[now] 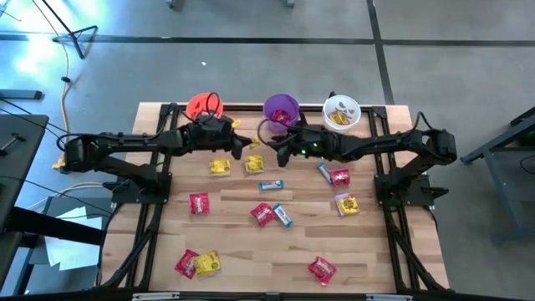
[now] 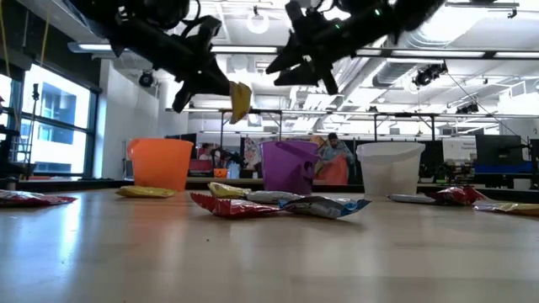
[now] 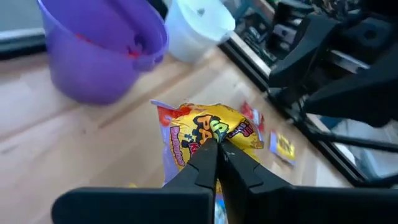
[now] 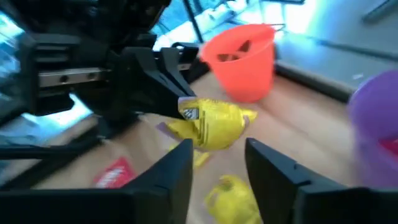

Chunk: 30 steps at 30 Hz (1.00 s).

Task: Sort candy
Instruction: Put the yellow candy into the white bucket

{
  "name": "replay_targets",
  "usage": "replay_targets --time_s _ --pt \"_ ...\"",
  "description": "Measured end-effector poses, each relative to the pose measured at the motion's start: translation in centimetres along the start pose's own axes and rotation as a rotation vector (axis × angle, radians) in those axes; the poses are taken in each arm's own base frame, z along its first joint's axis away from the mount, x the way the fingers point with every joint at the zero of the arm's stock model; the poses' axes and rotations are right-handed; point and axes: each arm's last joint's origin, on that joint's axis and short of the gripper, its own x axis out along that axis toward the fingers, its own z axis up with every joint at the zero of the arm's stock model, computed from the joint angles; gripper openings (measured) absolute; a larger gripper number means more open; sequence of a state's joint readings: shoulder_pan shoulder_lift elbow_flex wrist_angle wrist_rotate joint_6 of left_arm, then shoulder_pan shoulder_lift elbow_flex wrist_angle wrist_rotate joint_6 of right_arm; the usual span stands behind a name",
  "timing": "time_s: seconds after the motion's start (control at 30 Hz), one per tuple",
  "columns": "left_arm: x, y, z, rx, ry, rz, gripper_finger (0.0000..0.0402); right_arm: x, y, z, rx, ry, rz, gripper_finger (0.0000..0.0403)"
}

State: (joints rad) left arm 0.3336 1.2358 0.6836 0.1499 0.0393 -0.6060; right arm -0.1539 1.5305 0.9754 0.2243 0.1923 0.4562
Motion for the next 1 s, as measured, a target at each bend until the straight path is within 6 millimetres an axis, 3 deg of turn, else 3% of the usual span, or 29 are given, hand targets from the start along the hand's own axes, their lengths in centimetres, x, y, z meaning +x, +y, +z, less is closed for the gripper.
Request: replay_targets --time_s 0.17,0.47,0.67,0.87,1.0 --pt "0.7 -1.2 1.9 0.021 -0.053 -0.007 0.0 -0.1 1.1 2.5 -0.158 0.004 -0.025 0.0166" --pt "1.5 -3.2 4.8 0.064 -0.106 -0.056 0.0 -0.3 1.5 3.5 -0.23 -0.008 -0.048 0.0143" --pt "1.5 -3.7 5.3 0.082 -0.113 -0.079 0.0 -0.3 1.5 3.6 -0.222 -0.017 -0.065 0.0101" --pt "1.5 -3.7 5.3 0.076 -0.103 -0.093 0.0 -0.3 1.4 3.6 -0.214 -0.032 -0.092 0.0015" --pt "1.5 -3.8 5.3 0.076 -0.109 -0.096 0.0001 -0.3 1.4 3.7 -0.221 -0.039 -0.108 0.0009"
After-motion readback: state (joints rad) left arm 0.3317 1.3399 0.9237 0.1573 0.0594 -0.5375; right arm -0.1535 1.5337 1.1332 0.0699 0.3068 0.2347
